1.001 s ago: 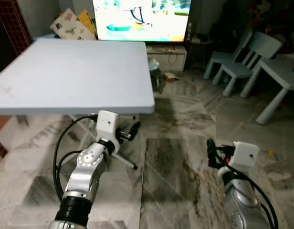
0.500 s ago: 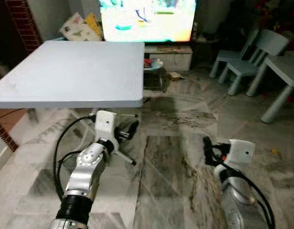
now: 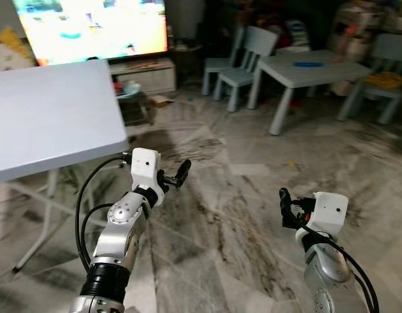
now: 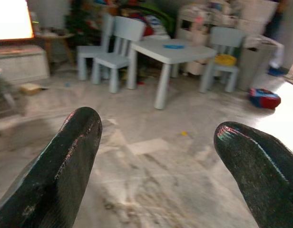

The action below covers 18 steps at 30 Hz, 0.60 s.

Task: Hang keys on a hook

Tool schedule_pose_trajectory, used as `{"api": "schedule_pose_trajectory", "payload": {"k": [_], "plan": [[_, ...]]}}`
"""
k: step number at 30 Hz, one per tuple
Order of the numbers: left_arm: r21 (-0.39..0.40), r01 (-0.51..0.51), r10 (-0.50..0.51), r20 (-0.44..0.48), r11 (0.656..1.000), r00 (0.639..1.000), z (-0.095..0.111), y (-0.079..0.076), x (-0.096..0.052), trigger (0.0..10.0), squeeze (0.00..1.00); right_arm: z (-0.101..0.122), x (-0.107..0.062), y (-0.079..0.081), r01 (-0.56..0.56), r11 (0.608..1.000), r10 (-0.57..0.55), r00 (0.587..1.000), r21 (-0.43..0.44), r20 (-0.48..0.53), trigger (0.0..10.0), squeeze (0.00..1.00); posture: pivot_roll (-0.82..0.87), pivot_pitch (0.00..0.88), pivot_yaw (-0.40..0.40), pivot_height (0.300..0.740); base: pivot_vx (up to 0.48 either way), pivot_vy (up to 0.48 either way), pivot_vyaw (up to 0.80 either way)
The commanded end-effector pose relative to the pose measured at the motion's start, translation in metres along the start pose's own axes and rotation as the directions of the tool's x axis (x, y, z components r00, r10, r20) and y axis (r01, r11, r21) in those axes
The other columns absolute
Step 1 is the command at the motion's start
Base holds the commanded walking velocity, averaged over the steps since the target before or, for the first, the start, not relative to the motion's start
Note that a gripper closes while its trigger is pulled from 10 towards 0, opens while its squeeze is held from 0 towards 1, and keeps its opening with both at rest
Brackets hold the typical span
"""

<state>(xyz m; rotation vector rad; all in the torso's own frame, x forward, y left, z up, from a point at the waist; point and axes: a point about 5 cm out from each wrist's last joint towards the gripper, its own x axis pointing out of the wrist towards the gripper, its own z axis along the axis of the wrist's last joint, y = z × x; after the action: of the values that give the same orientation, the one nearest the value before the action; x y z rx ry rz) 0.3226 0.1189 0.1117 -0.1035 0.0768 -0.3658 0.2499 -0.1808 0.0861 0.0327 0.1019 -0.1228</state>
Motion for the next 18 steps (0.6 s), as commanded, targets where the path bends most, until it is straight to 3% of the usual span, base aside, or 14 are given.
{"api": "schedule_pose_trajectory", "payload": {"k": [1,6,18], "plan": [[0.012,0.002,-0.002,0.000,1.000,1.000,0.0035,0.0004,0.0024,10.0,0.00,0.0001,0.0007,-0.0015,0.005,1.000,-0.005,1.000,-0.014,0.005,10.0,0.00,0.06,0.000,-0.011,0.740,0.000,0.000,0.00],[0.021,-0.004,0.005,-0.008,1.000,1.000,0.0005,0.0023,0.0002,10.0,0.00,0.0000,0.0000,-0.0013,0.002,1.000,-0.002,1.000,-0.016,0.009,10.0,0.00,0.06,0.000,-0.010,0.740,0.058,0.000,0.00],[0.025,-0.006,0.007,-0.010,1.000,1.000,-0.0005,0.0028,0.0004,10.0,0.00,0.0005,-0.0005,-0.0006,-0.003,1.000,0.004,1.000,-0.024,0.017,10.0,0.00,0.06,0.000,-0.011,0.740,0.392,0.000,0.00]]}}
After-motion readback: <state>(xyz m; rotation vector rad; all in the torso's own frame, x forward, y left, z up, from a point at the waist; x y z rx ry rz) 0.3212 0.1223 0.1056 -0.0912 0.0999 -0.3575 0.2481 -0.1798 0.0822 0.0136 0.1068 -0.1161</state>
